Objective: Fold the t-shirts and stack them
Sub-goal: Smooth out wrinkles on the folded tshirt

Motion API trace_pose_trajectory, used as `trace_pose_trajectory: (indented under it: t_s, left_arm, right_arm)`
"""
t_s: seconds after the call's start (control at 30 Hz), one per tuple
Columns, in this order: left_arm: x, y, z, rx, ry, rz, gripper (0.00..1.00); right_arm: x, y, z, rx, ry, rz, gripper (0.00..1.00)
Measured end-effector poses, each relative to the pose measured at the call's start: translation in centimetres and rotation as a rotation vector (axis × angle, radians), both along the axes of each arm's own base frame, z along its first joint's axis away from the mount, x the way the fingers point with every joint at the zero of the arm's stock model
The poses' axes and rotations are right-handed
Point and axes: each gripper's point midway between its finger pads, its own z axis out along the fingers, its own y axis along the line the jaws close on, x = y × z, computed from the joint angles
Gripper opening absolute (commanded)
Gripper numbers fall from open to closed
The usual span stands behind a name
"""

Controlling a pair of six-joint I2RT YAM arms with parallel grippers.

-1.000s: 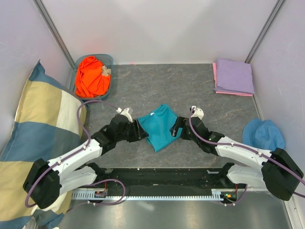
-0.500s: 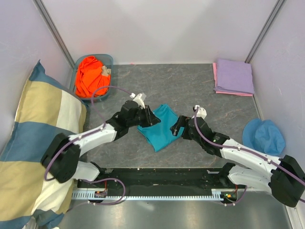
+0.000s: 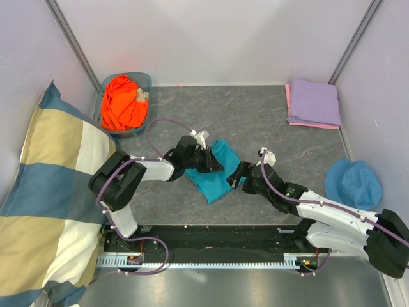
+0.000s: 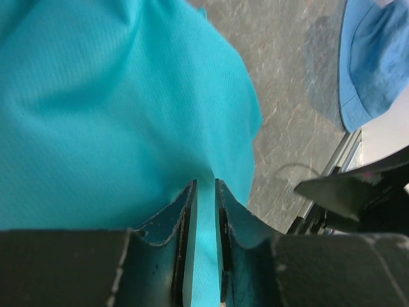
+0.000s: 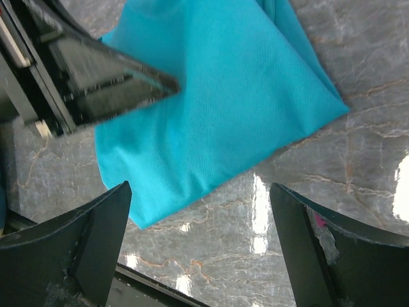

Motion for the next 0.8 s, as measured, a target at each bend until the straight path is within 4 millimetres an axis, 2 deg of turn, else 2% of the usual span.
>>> trace_pose_trajectory:
  t_s: [0.17, 0.33, 0.53, 0.67, 0.8]
  left_arm:
    - [1.9, 0.2, 0.3, -0.020, -0.025, 0.016, 0.22]
    - [3.6, 1.6, 0.2, -0.024, -0.038, 0.053, 0.21]
    - [5.4, 3.6, -1.4, -0.005, -0.020, 0.111, 0.17]
    - [6.0, 4.4, -2.9, 0.010, 0.005, 0.134, 0.17]
    - [7.2, 4.7, -2.8, -0.003, -0.008, 0.150, 0.17]
  right_arm:
    - [-1.1, 0.4, -1.0, 0.012, 0.031, 0.009, 0.98]
    - [-2.7, 0.8, -3.1, 0.033, 0.083, -0.006, 0.98]
    - [-3.7, 1.8, -5.3, 0.030, 0.133, -0.020, 0.98]
    - [-4.0, 2.8, -5.2, 0.048, 0.128, -0.017, 0.98]
    - [-4.1, 3.1, -5.2, 0.062, 0.129, -0.031, 0.98]
